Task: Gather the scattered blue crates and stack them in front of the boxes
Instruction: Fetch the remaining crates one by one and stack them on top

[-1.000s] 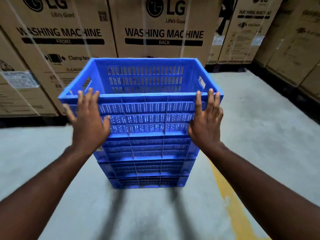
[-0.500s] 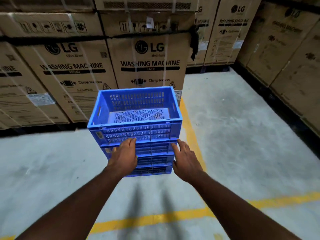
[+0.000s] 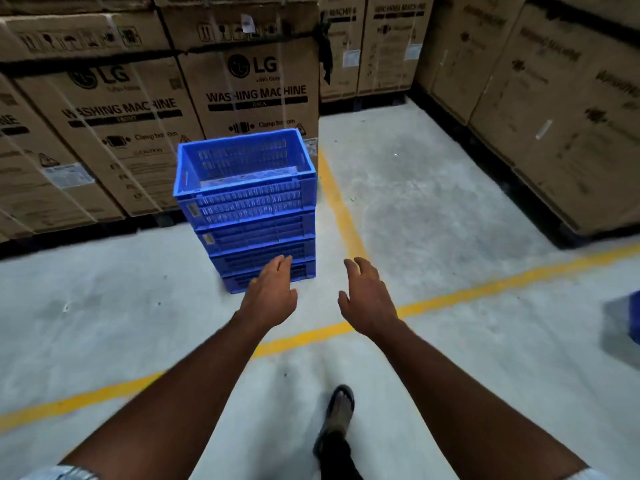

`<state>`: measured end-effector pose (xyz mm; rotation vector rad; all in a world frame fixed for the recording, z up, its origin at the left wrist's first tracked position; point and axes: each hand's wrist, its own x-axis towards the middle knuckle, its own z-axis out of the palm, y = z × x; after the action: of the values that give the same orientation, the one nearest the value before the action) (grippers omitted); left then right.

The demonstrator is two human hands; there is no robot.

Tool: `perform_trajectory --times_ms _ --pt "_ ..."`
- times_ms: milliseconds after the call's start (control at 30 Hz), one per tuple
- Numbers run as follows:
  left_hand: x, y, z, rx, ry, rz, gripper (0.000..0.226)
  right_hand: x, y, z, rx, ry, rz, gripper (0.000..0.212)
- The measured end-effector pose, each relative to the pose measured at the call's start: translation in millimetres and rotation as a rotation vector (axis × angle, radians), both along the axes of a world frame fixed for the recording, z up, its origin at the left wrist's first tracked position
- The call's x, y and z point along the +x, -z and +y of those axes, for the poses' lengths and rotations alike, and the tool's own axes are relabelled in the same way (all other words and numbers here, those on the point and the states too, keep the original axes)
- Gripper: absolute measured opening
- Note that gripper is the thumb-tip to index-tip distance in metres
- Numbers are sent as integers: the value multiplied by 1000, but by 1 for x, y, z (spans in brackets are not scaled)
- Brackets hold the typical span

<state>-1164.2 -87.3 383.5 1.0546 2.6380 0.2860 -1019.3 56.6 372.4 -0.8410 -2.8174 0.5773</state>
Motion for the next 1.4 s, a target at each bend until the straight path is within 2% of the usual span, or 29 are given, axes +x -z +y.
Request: perform_trajectory --times_ms 200,433,567,700,800,933,1033,1200,1400 --pt "102 -26 7 17 74 -31 73 102 -2 -20 -163 220 83 63" --pt "227 -23 59 12 276 -11 70 211 -13 4 -163 346 123 62" --pt "309 -3 97 11 386 -33 68 300 -5 36 -135 415 62 61" --pt "404 21 138 24 486 -141 62 414 11 71 -181 496 1 60" --pt "470 41 171 -4 442 -285 60 502 27 97 -262 585 -2 54" --pt "548 57 214 -114 368 -443 61 618 38 122 -348 855 124 48" --pt "595 63 246 -167 414 -465 61 693 42 142 -397 1023 121 47" --pt "653 72 306 -242 516 -462 61 769 55 174 -463 1269 225 47" --pt "706 89 404 -299 594 -452 59 818 72 239 -516 1384 278 46"
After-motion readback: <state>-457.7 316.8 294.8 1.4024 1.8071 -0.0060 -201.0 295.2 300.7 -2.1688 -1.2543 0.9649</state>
